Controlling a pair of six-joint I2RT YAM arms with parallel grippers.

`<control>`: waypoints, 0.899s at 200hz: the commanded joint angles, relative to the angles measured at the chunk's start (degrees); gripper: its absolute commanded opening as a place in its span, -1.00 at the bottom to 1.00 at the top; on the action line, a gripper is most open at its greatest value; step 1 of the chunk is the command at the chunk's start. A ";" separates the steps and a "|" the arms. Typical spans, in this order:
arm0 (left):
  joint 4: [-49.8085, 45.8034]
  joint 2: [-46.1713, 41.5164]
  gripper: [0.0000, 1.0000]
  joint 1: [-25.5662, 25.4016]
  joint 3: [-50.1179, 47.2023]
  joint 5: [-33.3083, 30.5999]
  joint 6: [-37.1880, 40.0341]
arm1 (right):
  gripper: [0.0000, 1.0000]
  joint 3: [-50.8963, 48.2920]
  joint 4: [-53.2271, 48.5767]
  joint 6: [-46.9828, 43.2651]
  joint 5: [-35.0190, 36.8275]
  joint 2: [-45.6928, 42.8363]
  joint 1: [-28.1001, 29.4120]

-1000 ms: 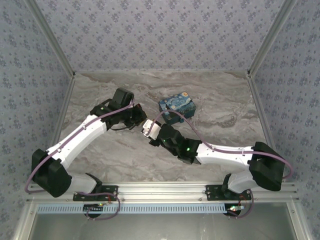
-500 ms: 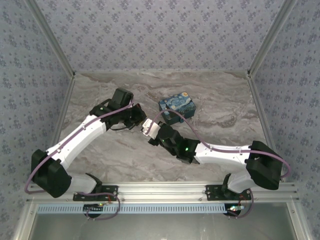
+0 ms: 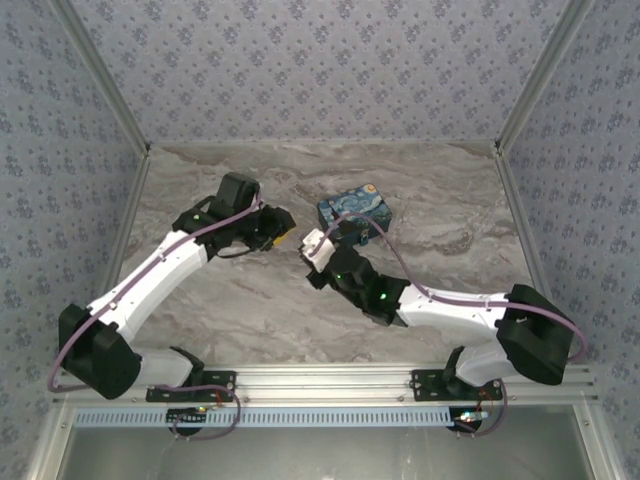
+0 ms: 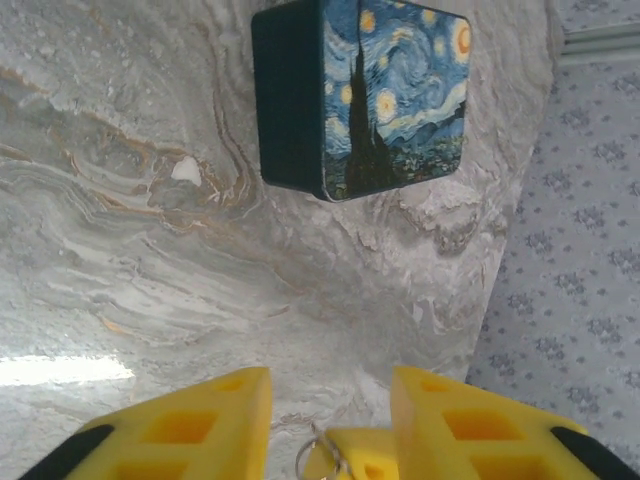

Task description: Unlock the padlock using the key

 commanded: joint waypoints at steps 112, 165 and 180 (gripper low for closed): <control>42.62 -11.87 0.34 2.84 -12.83 13.08 -0.65 | -1.00 -11.62 34.80 38.93 -26.56 -10.74 -9.90; 51.06 -10.33 0.31 0.38 -12.94 16.47 -2.94 | -1.00 -8.18 36.81 47.13 -25.15 -9.37 -10.38; 50.99 -9.55 0.30 -0.57 -12.38 16.91 -2.72 | -1.00 -7.12 37.35 48.21 -25.18 -8.66 -10.47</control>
